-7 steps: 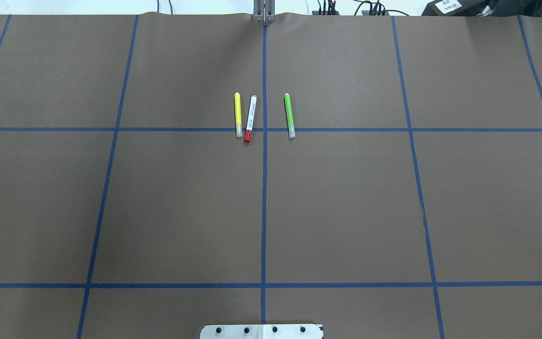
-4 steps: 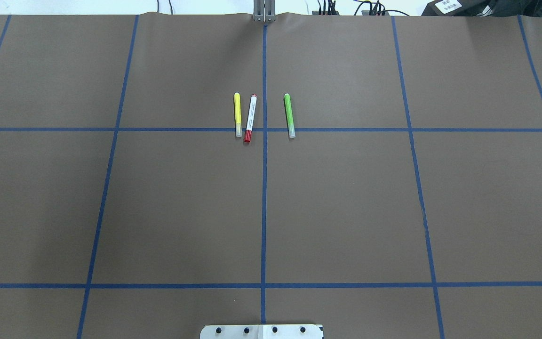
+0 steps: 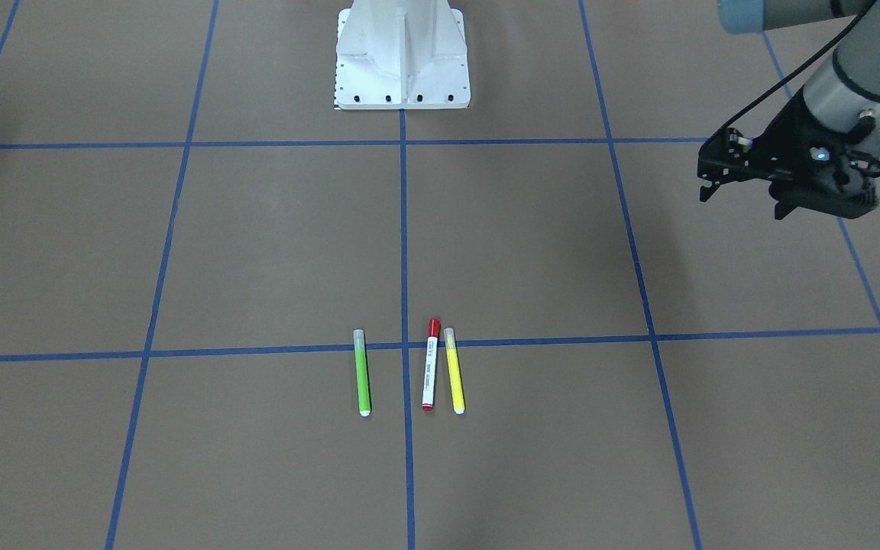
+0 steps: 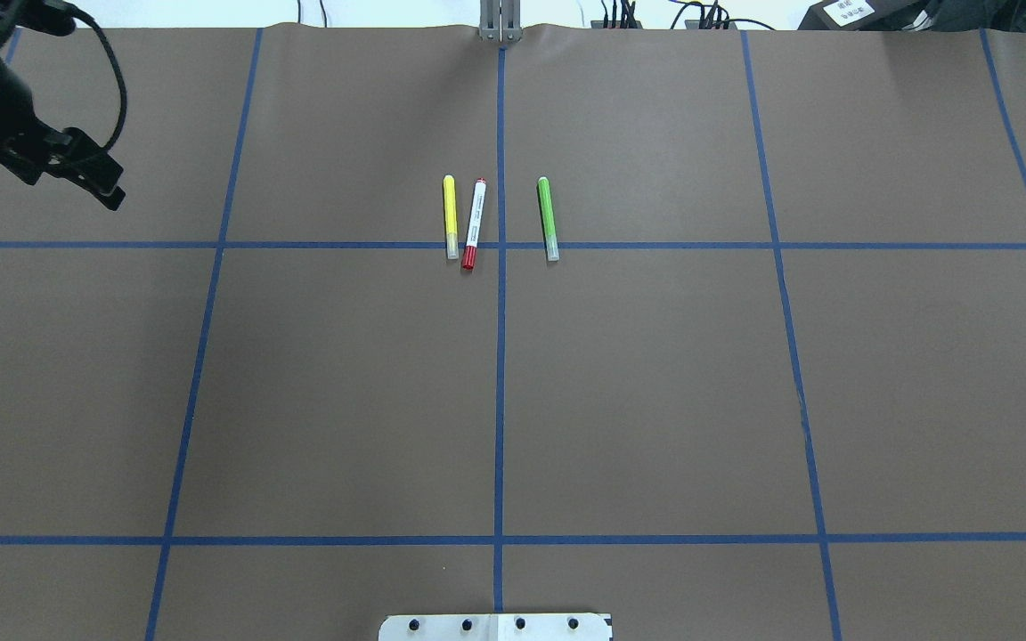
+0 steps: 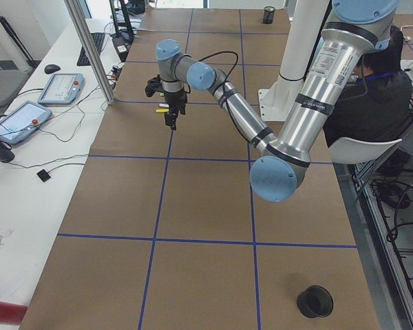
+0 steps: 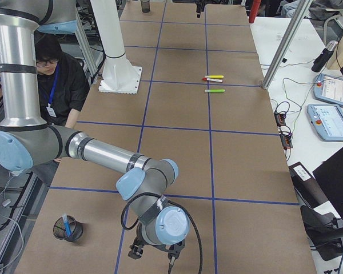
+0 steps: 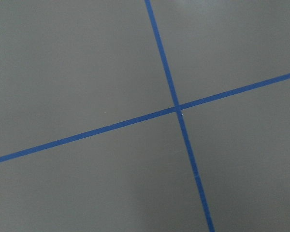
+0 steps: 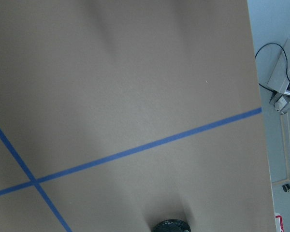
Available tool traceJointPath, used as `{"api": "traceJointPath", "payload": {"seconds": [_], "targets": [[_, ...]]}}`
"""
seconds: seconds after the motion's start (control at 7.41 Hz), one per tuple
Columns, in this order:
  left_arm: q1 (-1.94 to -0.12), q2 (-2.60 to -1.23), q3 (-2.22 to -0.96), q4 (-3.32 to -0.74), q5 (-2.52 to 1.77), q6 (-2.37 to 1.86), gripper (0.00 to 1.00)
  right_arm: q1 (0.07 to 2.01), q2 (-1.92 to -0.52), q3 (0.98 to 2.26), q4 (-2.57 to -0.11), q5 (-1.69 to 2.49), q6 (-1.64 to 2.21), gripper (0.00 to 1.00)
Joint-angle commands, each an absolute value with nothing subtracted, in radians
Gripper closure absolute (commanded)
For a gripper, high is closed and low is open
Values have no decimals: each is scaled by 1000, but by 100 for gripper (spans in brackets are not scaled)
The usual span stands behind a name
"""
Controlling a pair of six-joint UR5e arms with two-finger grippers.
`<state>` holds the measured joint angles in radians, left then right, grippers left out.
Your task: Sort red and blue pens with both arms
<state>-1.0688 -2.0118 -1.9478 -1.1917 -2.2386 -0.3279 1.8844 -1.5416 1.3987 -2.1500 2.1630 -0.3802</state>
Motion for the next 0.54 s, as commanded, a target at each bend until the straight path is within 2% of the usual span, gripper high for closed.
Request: {"api": "traceJointPath", "payload": {"seconds": [0.0, 0.27, 0.4], "targets": [[-949, -2141, -1861, -1192, -2224, -423, 0, 1777, -1517, 1405, -2032, 2265, -313, 0], [-844, -2224, -1809, -1271, -2201, -597, 0, 1715, -1438, 1414, -2020, 2293, -214, 0], [-809, -2221, -1746, -1445, -2165, -718, 0, 1697, -1415, 1416, -2020, 2312, -212, 0]]}}
